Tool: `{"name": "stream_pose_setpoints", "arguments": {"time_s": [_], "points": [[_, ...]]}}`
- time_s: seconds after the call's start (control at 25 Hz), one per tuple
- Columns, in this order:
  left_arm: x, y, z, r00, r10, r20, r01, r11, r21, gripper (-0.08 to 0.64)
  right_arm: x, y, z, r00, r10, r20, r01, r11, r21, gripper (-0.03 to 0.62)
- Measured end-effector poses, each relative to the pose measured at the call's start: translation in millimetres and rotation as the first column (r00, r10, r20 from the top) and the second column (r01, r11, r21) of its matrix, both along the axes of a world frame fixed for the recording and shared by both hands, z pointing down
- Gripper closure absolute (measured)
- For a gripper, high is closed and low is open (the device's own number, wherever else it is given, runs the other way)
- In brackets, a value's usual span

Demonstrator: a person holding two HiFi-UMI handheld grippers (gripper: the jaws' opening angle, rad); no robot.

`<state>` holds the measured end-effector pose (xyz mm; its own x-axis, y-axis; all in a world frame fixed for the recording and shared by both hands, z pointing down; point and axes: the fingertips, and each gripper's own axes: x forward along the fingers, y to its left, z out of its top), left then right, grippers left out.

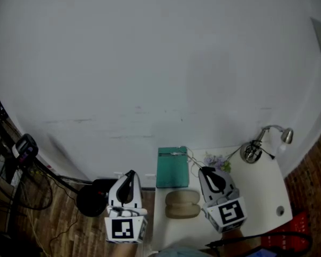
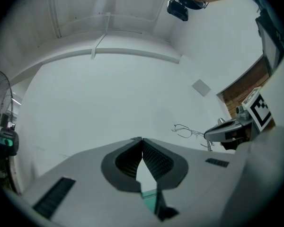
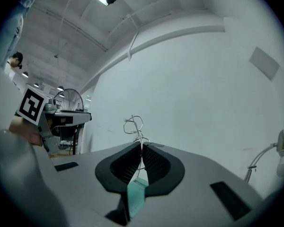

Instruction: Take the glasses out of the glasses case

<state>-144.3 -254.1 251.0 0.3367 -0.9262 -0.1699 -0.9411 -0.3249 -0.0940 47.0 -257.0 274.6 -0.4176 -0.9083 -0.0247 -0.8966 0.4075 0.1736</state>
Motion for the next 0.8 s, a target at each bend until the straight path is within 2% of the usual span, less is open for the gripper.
{"name": "stream_pose_setpoints", "arguments": {"time_s": [0.44,0.6,0.8], "points": [[-5.0,-5.2,-29.2,0.999,-0.028,-0.020,0.028,0.999,0.032,0.554,-0.7,6.2,-51.7,0.999,0.034,0.030,-0.037,0.991,0.127,0.560],[-5.3,-3.7,-34.9,0.999,-0.017,-0.031,0.019,0.998,0.057,0.552,-1.9,7.2,-53.6,0.999,0.036,0.030,-0.040,0.989,0.139,0.560],[-3.5,-1.5,-30.5,0.999,-0.004,-0.038,0.006,0.999,0.049,0.554,-5.5,8.2,-50.1,0.999,0.039,0.018,-0.041,0.990,0.139,0.560]]}}
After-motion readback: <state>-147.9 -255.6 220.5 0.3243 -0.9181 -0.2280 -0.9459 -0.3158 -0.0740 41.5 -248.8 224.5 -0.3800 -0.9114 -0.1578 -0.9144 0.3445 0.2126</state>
